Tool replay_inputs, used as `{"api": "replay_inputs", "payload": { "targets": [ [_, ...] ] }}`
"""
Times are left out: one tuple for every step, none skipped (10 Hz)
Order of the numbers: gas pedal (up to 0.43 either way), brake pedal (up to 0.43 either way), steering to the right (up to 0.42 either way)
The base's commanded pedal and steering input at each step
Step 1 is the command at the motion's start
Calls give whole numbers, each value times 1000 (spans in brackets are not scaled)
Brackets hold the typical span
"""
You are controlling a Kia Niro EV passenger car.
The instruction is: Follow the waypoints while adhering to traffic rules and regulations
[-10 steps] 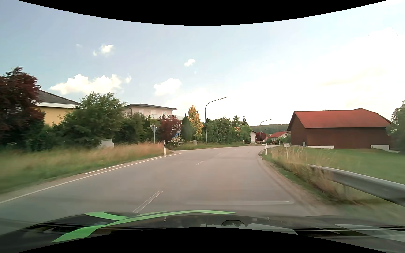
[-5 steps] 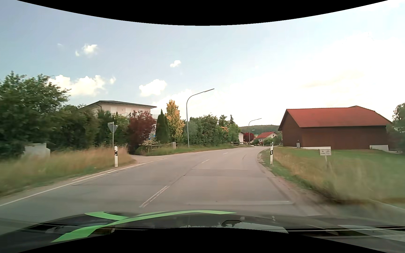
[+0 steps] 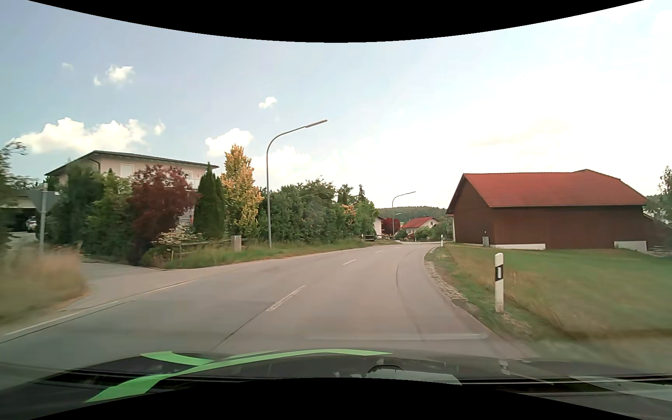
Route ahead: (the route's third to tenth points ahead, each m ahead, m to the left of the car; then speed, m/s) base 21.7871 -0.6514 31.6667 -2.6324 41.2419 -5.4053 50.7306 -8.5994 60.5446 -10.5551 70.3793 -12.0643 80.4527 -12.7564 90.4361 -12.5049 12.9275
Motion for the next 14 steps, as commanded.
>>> {"api": "replay_inputs", "payload": {
  "targets": [
    [169,0,49],
    [169,0,49],
    [169,0,48],
    [169,0,48],
    [169,0,48],
    [169,0,48],
    [169,0,48],
    [169,0,48],
    [157,0,48],
    [138,0,45],
    [138,0,43],
    [138,0,40],
    [138,0,39],
    [150,0,39]
  ]
}}
